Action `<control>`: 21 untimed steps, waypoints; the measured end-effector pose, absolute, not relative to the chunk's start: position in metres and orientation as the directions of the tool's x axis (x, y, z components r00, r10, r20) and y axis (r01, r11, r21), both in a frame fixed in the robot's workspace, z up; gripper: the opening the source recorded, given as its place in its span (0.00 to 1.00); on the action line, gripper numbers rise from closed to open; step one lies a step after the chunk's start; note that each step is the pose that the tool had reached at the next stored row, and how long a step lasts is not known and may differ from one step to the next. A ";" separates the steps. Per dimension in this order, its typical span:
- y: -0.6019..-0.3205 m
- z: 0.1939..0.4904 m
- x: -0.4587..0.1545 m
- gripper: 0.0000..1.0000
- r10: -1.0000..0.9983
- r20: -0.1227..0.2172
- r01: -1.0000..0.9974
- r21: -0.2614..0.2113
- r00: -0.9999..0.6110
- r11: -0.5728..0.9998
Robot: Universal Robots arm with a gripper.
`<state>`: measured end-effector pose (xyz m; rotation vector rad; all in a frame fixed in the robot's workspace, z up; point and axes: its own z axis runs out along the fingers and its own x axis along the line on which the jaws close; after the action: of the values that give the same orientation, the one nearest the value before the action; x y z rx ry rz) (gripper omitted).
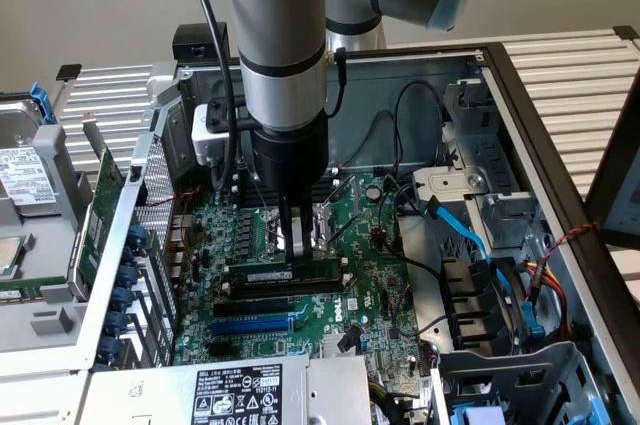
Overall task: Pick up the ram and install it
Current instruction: 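Insert the ram into the slot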
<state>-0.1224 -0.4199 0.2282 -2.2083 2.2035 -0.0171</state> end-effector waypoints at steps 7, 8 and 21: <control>-0.420 0.228 -0.122 0.14 -1.000 -0.008 -1.000 -0.024 0.002 -0.002; -0.420 0.228 -0.122 0.14 -1.000 -0.008 -1.000 -0.025 0.002 -0.002; -0.420 0.227 -0.122 0.14 -1.000 -0.006 -1.000 -0.026 0.002 -0.002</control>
<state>-0.1224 -0.4201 0.2268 -2.2078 2.2031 -0.0211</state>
